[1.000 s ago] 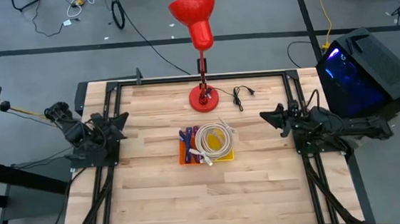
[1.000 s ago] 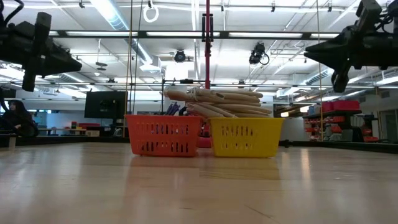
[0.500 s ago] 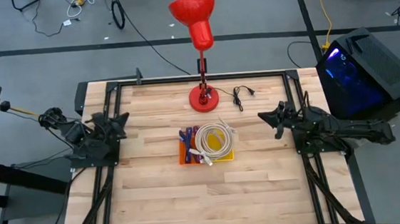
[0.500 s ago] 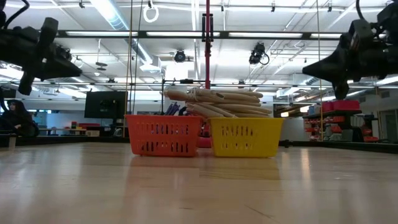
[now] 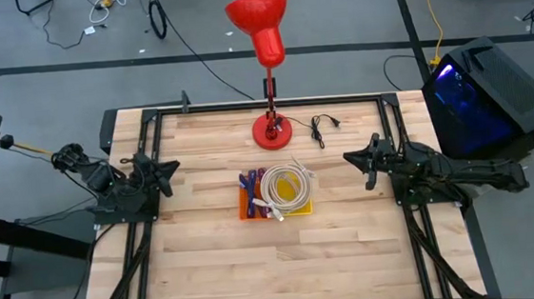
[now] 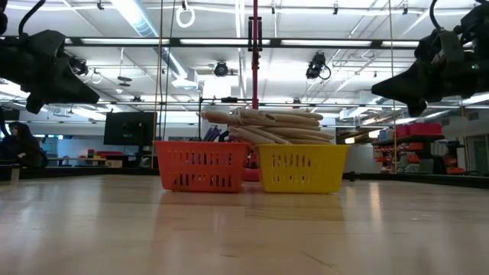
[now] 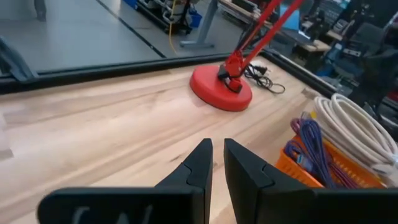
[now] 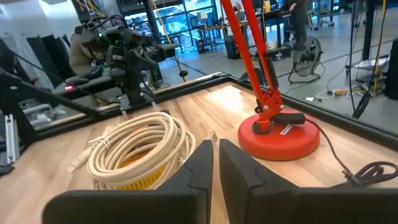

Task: Pick & Place USB Port
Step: Return to Home Position

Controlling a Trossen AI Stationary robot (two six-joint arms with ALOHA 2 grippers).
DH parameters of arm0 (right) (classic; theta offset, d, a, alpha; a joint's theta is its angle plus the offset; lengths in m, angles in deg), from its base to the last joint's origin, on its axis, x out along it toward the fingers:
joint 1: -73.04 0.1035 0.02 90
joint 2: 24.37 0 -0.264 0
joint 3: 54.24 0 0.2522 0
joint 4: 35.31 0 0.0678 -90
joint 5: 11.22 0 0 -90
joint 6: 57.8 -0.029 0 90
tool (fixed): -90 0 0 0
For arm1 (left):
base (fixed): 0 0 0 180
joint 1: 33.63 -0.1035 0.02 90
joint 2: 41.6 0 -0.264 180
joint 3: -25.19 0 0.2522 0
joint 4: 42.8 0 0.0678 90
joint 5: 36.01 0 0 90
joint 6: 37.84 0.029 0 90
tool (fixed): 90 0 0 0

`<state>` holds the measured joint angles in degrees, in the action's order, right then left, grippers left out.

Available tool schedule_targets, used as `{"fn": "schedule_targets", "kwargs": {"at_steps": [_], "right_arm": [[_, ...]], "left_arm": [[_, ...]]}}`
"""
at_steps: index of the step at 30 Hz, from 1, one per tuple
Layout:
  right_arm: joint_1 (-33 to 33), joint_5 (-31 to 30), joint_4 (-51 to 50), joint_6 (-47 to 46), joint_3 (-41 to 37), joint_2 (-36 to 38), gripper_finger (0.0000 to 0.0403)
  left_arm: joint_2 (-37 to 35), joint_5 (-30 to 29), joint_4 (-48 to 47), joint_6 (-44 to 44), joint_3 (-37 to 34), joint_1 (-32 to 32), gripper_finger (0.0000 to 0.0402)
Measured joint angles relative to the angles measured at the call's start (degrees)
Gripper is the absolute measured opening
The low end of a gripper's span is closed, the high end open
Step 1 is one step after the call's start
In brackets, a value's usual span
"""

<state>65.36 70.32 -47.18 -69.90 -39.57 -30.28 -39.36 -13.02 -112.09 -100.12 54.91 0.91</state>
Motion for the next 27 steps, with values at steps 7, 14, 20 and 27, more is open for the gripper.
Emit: {"fn": "schedule_targets", "kwargs": {"at_steps": [7, 14, 20, 27], "right_arm": [[0.0, 0.0, 0.0, -2.4, 0.0, 0.0, 0.0031], [0.0, 0.0, 0.0, -2.4, 0.0, 0.0, 0.0031], [0.0, 0.0, 0.0, -2.4, 0.0, 0.0, 0.0031], [0.0, 0.0, 0.1, -2.4, 0.0, 0.0, 0.0031]], "left_arm": [[0.0, 4.6, 1.0, 0.0, 0.0, 0.0, 0.0044], [0.0, 10.2, 1.3, 0.0, 0.0, 0.0, 0.0044], [-1.3, 14.8, 5.4, 0.0, -2.4, -2.9, 0.0044], [-1.6, 26.8, 8.8, 1.0, -3.3, -15.5, 0.0044]]}}
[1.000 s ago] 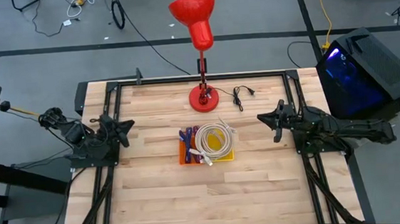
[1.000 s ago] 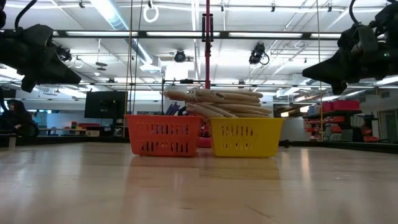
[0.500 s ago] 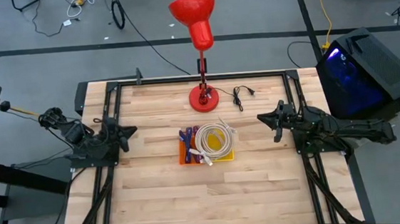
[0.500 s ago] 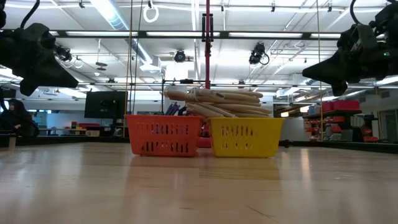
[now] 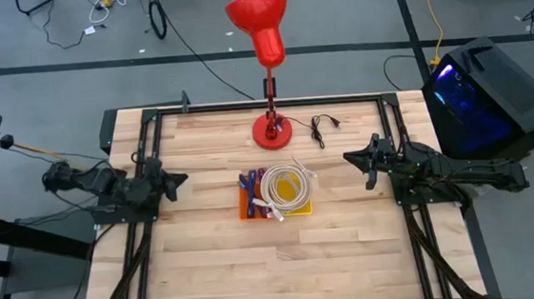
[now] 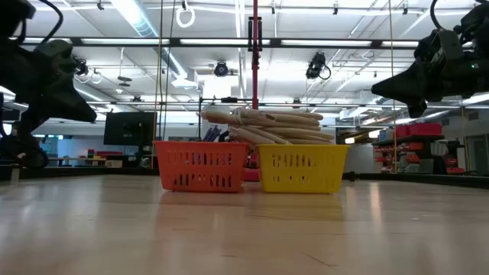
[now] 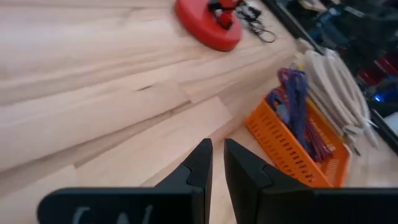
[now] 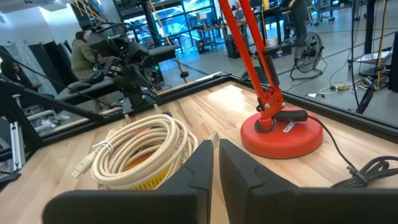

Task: Pick & Place USB Port
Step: Return to Home Position

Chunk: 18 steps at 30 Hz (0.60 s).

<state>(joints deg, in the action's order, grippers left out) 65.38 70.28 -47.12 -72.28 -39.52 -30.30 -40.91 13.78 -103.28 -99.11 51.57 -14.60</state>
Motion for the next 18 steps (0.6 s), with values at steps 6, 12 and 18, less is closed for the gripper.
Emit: {"fn": "schedule_targets", "kwargs": {"at_steps": [6, 12, 18], "right_arm": [[0.0, 0.0, 0.0, 0.0, 0.0, 0.0, 0.0031], [0.0, 0.0, 0.0, 0.0, 0.0, 0.0, 0.0031], [0.0, 0.0, 0.1, 0.0, 0.0, 0.0, 0.0031]], "left_arm": [[0.0, 9.8, -0.1, 0.0, 0.0, -14.4, 0.0044], [-0.5, 10.3, 0.7, 0.0, -0.4, -21.9, 0.0044], [-0.5, 15.8, 2.5, -0.9, -2.1, -22.2, 0.0044]]}}
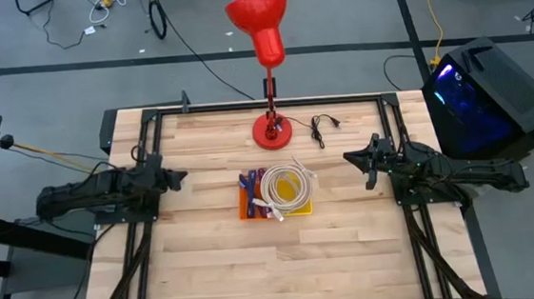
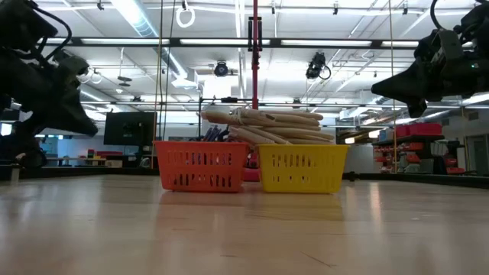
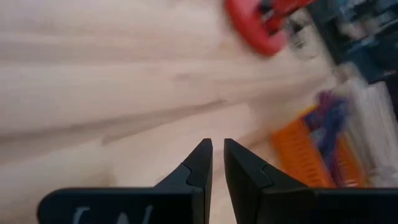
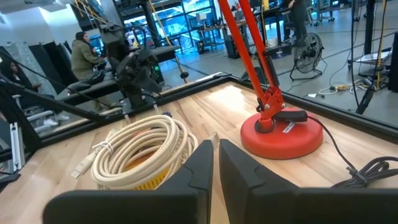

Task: Pick & Place USB Port
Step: Return to Home Position

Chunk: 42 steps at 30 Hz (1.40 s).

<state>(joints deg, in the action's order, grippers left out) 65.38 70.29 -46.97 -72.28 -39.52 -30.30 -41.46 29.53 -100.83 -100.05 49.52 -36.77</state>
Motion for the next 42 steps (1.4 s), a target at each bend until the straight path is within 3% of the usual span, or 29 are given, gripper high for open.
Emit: {"fn": "schedule_targets", "kwargs": {"at_steps": [7, 10, 14, 21, 25, 32, 42], "right_arm": [[0.0, 0.0, 0.0, 0.0, 0.0, 0.0, 0.0031], [0.0, 0.0, 0.0, 0.0, 0.0, 0.0, 0.0031], [0.0, 0.0, 0.0, 0.0, 0.0, 0.0, 0.0031], [0.0, 0.0, 0.0, 0.0, 0.0, 0.0, 0.0031], [0.0, 0.0, 0.0, 0.0, 0.0, 0.0, 0.0031], [0.0, 0.0, -0.1, 0.0, 0.0, 0.0, 0.0031], [0.0, 0.0, -0.1, 0.0, 0.0, 0.0, 0.0031]], "left_arm": [[0.0, 2.6, -0.9, -3.1, -0.1, -1.1, 0.0044], [0.0, 10.1, 5.2, 1.2, -0.7, -0.6, 0.0044], [0.0, 22.6, 13.5, 14.4, -1.3, -0.4, 0.0044], [-0.1, 22.8, 31.1, 49.3, -5.4, -0.3, 0.0044], [0.0, 27.9, 39.2, 59.3, -7.4, 0.4, 0.0044], [0.0, 30.2, 46.3, 61.5, -10.0, 3.2, 0.0044], [0.0, 30.6, 48.1, 61.4, -10.2, 3.9, 0.0044]]}}
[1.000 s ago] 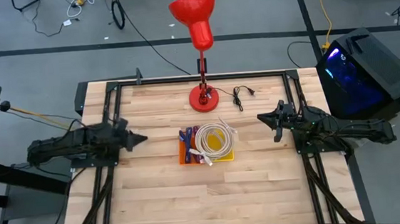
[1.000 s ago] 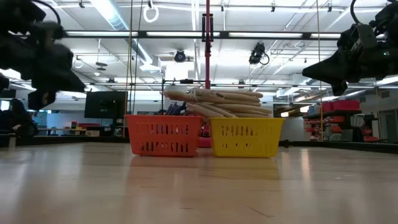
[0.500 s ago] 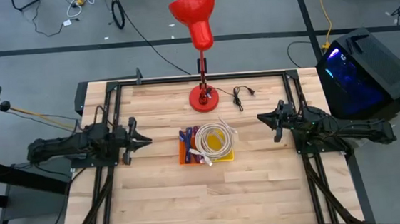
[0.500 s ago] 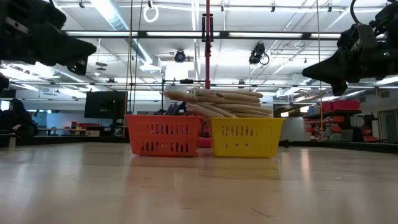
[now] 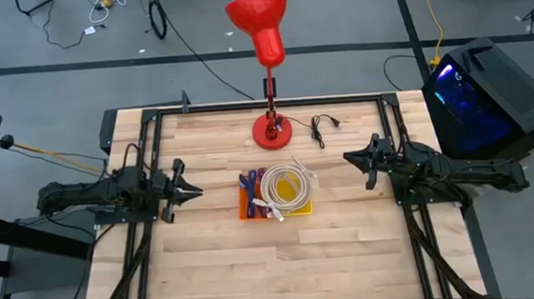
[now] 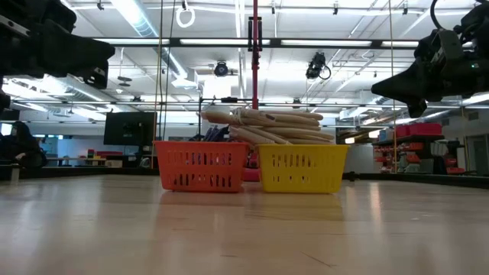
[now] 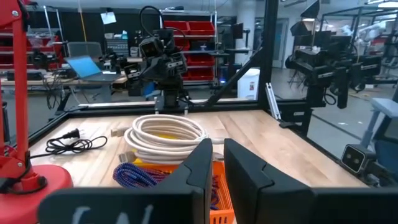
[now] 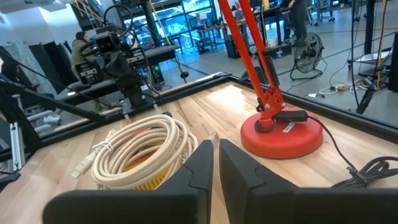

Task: Pick & Place USB Port
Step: Return to Home Position

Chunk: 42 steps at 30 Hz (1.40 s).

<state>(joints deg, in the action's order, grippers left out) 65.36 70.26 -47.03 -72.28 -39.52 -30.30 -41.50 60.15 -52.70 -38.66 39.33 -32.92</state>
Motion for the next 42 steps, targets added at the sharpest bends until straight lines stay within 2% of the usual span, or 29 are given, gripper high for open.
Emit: {"fn": "schedule_targets", "kwargs": {"at_steps": [11, 19, 25, 42], "right_arm": [[0.3, 0.1, -0.1, 0.0, 0.0, -0.4, 0.0031], [7.1, 2.2, -0.5, 0.0, 0.0, -6.1, 0.0031], [9.0, 3.5, -0.6, 0.0, 0.0, -7.5, 0.0031], [9.3, 3.5, -0.7, 0.0, 0.0, -7.6, 0.0031]], "left_arm": [[0.0, 0.1, 0.4, 0.0, 0.0, 0.0, 0.0044], [0.0, 0.0, 0.5, 0.0, 0.0, 0.0, 0.0044], [0.0, 0.0, 0.5, 0.0, 0.0, 0.0, 0.0044], [0.2, -0.1, 0.5, 0.0, 0.0, 0.0, 0.0044]]}}
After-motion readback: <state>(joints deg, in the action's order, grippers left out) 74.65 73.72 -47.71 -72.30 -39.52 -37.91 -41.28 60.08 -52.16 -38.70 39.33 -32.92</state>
